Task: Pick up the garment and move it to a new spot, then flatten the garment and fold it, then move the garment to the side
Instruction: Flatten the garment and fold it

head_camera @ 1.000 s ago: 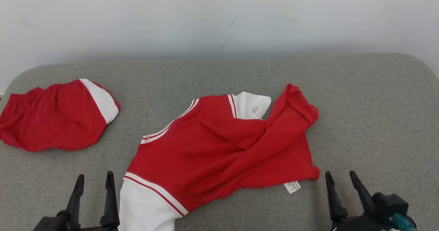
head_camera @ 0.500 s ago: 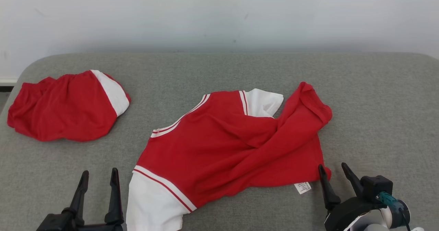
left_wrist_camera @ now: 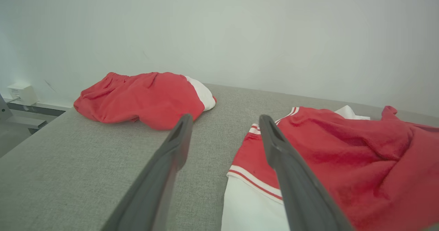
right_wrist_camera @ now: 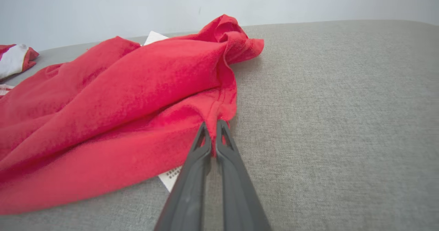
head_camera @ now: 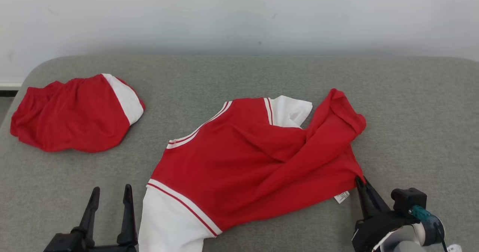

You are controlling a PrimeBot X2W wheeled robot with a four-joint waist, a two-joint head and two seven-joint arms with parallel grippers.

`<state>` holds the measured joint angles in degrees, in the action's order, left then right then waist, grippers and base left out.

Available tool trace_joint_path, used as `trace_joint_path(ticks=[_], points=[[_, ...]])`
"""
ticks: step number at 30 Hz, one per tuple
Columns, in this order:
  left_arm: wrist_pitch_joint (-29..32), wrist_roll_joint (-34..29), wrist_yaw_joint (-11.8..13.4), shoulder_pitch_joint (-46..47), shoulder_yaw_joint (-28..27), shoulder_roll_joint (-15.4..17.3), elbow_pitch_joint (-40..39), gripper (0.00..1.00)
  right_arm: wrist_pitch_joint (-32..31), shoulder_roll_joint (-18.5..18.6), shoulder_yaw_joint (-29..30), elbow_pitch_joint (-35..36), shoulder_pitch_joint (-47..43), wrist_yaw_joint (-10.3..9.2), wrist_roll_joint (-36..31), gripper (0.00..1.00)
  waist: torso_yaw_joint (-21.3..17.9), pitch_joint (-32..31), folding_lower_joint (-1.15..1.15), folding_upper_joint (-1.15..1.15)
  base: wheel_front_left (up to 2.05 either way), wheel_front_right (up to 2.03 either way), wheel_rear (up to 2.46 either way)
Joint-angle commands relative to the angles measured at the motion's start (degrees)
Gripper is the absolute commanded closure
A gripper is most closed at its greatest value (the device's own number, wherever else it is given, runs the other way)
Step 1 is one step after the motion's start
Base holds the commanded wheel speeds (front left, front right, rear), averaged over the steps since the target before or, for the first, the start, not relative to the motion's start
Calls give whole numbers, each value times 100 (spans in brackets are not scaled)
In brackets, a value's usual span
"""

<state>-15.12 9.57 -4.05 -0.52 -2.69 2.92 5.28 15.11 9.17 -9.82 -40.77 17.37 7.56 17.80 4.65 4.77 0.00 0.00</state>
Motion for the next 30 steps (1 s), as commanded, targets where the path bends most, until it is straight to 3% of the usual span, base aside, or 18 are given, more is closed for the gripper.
trace_joint_path(ticks=[1,14,23,24,25,26,27,28,30], points=[[-4,7,10,-27,7,-3,16,0,4,35,9,89,-139,-15,-20,100,-84,-45,0,0,0,0,0],[-4,154,39,-120,19,-2,75,0,-93,319,575,1430,-1713,-15,-20,100,-443,-142,0,0,0,0,0],[-4,161,14,-56,58,-3,141,0,-398,327,654,1676,-1599,-15,24,100,-482,-164,0,0,0,0,0],[-4,159,21,-41,75,-3,148,0,-436,349,637,1607,-1537,-15,-13,92,-464,-169,0,0,0,0,0],[-4,156,20,-30,85,-2,155,0,-455,357,635,1517,-1473,-15,-34,56,-445,-172,0,0,0,0,0],[-4,152,16,-18,100,-2,165,0,-495,357,623,1410,-1409,-15,-38,11,-423,-179,0,0,0,0,0],[-4,152,16,-18,100,-2,165,0,-495,357,623,1410,-1409,-15,-38,11,-423,-179,0,0,0,0,0],[-4,148,12,-7,118,-3,173,0,-488,353,613,1319,-1335,-15,-52,0,-397,-189,0,0,0,0,0],[-4,155,46,-32,150,-2,150,0,-420,334,599,1194,-1216,-15,-80,0,-359,-209,0,0,0,0,0]])
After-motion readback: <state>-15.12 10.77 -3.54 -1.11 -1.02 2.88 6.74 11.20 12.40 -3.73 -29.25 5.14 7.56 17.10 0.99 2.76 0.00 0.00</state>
